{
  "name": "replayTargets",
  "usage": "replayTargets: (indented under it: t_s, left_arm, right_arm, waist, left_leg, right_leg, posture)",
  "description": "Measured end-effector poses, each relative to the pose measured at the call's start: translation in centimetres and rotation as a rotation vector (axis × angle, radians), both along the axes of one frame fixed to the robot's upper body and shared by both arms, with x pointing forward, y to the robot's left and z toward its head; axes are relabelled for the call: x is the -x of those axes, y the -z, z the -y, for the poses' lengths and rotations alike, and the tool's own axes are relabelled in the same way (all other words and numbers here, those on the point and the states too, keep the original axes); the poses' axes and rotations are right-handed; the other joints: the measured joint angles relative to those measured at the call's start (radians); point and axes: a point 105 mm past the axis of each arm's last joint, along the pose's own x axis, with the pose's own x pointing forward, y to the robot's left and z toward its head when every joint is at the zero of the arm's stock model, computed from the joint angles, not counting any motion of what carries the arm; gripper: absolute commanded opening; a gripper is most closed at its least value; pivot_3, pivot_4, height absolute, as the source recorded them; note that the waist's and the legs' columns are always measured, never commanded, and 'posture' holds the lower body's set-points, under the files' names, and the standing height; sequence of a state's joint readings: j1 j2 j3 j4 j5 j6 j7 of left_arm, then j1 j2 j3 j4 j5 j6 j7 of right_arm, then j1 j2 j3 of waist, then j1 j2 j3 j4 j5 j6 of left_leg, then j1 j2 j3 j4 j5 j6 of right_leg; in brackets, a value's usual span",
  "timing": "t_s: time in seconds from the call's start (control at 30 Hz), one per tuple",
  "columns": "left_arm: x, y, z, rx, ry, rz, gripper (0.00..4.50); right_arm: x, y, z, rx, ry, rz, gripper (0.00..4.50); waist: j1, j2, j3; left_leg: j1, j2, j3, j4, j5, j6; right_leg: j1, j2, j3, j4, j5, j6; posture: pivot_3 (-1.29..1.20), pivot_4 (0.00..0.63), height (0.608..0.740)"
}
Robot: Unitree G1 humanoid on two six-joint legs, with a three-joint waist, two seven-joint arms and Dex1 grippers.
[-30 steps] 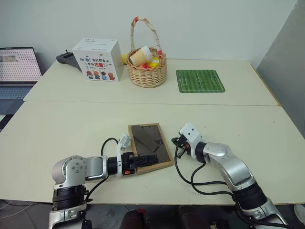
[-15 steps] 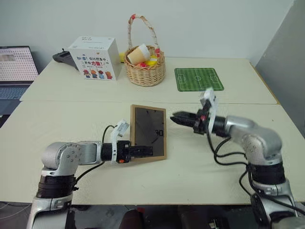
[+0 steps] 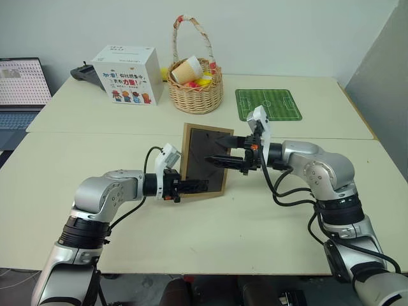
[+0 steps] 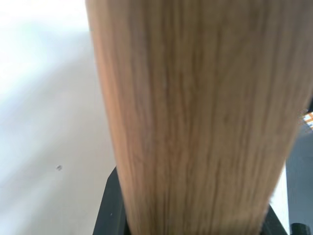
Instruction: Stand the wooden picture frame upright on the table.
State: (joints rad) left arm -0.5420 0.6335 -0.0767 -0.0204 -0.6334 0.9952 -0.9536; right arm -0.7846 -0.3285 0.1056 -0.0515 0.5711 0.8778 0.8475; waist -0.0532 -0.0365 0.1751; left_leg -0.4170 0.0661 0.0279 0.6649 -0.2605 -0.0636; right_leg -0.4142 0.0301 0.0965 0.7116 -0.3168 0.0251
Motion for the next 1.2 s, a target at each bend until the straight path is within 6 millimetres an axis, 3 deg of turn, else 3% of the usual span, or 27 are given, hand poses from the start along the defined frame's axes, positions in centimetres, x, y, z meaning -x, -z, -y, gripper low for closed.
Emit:
replayTargets:
  t_s: [0.2, 0.37, 0.57, 0.7, 0.73, 0.83, 0.9, 1.03, 1.2]
  left_arm:
    - [0.4, -0.1, 0.6, 0.026, 0.051, 0.001, 0.87]
    - [0.6, -0.3, 0.9, 0.043, 0.073, 0.005, 0.87]
    - [0.7, -0.2, 1.1, 0.051, 0.079, -0.008, 0.87]
    - [1.0, -0.4, 1.5, 0.1, 0.088, -0.052, 0.87]
    - [1.1, -0.5, 1.5, 0.11, 0.088, -0.067, 0.87]
    - [1.6, -1.1, 1.1, 0.184, 0.079, -0.158, 0.87]
    - [2.1, -1.5, 1.0, 0.23, 0.08, -0.214, 0.87]
    - [3.0, -2.2, 1.7, 0.328, 0.114, -0.345, 0.87]
    - [4.1, -1.8, 1.8, 0.328, 0.134, -0.423, 0.87]
  right_arm:
    - [2.4, -1.2, -1.0, -0.024, -0.127, -0.011, 4.43]
    - [4.9, -1.5, 0.8, -0.028, -0.224, -0.088, 4.43]
    - [4.9, -0.4, 3.5, 0.018, -0.152, -0.129, 4.43]
    - [2.8, 1.3, 6.8, 0.126, 0.057, -0.02, 4.43]
    - [2.2, 1.7, 7.6, 0.158, 0.113, 0.034, 4.43]
    - [-0.7, 3.4, 12.7, 0.441, 0.37, 0.467, 4.43]
    - [-1.1, 3.9, 14.7, 0.651, 0.382, 0.767, 4.43]
    - [-0.3, 3.2, 13.6, 0.738, 0.235, 1.349, 4.43]
    - [-0.3, 2.2, 10.4, 0.631, 0.135, 1.696, 4.43]
  waist:
    - [0.001, 0.0, 0.0]
    - [0.004, 0.0, 0.0]
    - [0.004, 0.0, 0.0]
    - [0.005, 0.0, 0.0]
    - [0.005, 0.0, 0.0]
    - [0.005, 0.0, 0.0]
    - [0.004, 0.0, 0.0]
    - [-0.011, 0.0, 0.0]
    - [-0.019, -0.001, 0.0]
  left_leg:
    - [0.0, 0.0, -0.001, 0.0, 0.0, 0.0]
    - [0.0, -0.001, -0.001, 0.001, 0.0, 0.001]
    - [0.0, -0.001, -0.002, 0.001, 0.0, 0.001]
    - [0.0, -0.001, -0.002, 0.001, 0.0, 0.001]
    - [-0.001, -0.001, -0.002, 0.001, 0.0, 0.001]
    - [-0.001, -0.002, 0.0, 0.001, 0.0, 0.001]
    - [0.0, -0.002, 0.0, 0.001, 0.0, 0.001]
    - [0.003, -0.002, 0.001, 0.002, 0.002, -0.001]
    - [0.005, -0.001, 0.0, 0.002, 0.004, -0.005]
  right_leg:
    - [0.0, 0.0, -0.001, 0.001, 0.0, 0.0]
    - [0.001, 0.0, -0.001, 0.001, 0.0, 0.0]
    - [0.001, 0.0, -0.001, 0.001, 0.0, 0.0]
    - [0.001, 0.0, -0.002, 0.0, 0.0, 0.0]
    - [0.001, 0.0, -0.002, 0.0, 0.0, 0.001]
    - [0.002, -0.001, -0.001, -0.001, -0.001, 0.002]
    - [0.002, -0.002, -0.001, -0.001, -0.001, 0.002]
    - [0.002, -0.002, 0.001, 0.003, -0.001, 0.002]
    - [0.004, -0.001, 0.001, 0.005, -0.001, 0.002]
  posture:
    - [0.0, 0.15, 0.74]
    - [0.0, 0.15, 0.74]
    - [0.0, 0.15, 0.74]
    - [0.0, 0.15, 0.74]
    - [0.0, 0.15, 0.74]
    - [0.0, 0.15, 0.74]
    - [0.0, 0.15, 0.74]
    - [0.0, 0.15, 0.74]
    - [0.0, 0.15, 0.74]
